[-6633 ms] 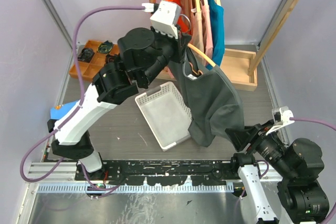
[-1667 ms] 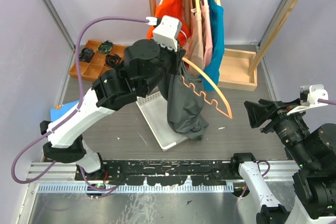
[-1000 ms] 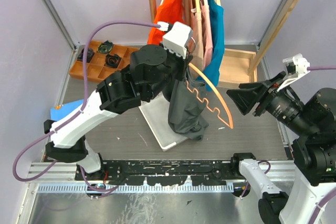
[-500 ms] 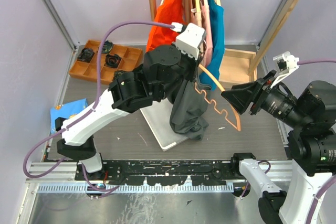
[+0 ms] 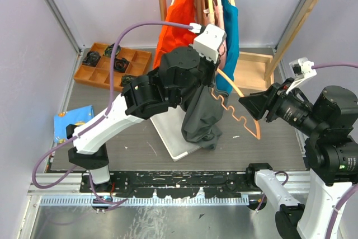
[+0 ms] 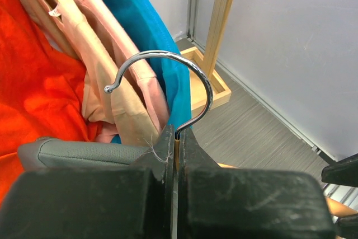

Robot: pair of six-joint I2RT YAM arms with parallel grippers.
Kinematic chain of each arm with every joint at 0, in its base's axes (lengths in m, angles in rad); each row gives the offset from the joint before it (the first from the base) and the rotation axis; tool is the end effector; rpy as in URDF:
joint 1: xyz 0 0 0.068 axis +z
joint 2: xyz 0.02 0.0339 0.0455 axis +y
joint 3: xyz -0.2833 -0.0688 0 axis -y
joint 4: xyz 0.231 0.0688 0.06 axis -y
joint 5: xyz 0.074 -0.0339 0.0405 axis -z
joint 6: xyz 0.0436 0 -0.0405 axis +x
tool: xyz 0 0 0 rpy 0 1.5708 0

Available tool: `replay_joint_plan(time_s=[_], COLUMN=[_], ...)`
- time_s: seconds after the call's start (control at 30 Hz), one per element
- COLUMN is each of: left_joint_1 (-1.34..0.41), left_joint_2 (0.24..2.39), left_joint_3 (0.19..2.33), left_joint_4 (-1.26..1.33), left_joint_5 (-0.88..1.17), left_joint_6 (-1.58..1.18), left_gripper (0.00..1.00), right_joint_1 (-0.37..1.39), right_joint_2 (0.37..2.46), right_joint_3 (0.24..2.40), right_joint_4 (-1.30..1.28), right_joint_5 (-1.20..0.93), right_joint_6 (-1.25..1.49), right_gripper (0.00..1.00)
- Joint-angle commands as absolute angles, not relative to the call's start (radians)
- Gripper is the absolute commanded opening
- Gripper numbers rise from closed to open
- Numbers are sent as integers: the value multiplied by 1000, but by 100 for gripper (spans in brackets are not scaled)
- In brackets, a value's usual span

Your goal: Remove the t-shirt from the hanger

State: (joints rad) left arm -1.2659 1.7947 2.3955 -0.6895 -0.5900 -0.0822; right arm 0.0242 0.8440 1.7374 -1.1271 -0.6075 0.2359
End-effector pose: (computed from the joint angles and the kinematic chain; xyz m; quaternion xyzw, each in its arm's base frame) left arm 0.1280 -0.3259 0.5600 0.2309 0.6953 -0.2356 0.6385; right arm 0.0360 0.0258 0.5174 -0.1052 0.7642 0.3094 0.5560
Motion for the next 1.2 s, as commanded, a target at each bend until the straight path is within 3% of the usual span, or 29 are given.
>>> replay_joint_plan(time_s=[0.0, 0.93, 1.17], left_joint_1=[-1272, -1284, -1285], left_joint_2=[1803, 1878, 1877], left_joint_3=[2450, 2555, 2547], left_joint_4=[-667, -706, -710], left_joint_5=[-608, -610, -609], left_joint_6=[-79, -131, -136], left_gripper=[0, 0, 0], right_joint_1=[26, 26, 26], right_joint_2=[835, 810, 817], right_joint_3=[1737, 1671, 1660], right_joint_4=[-1113, -1106, -1083], right_joint_5=[-577, -525, -526], right_joint_6=[218, 225, 226], right_gripper=[51, 45, 35])
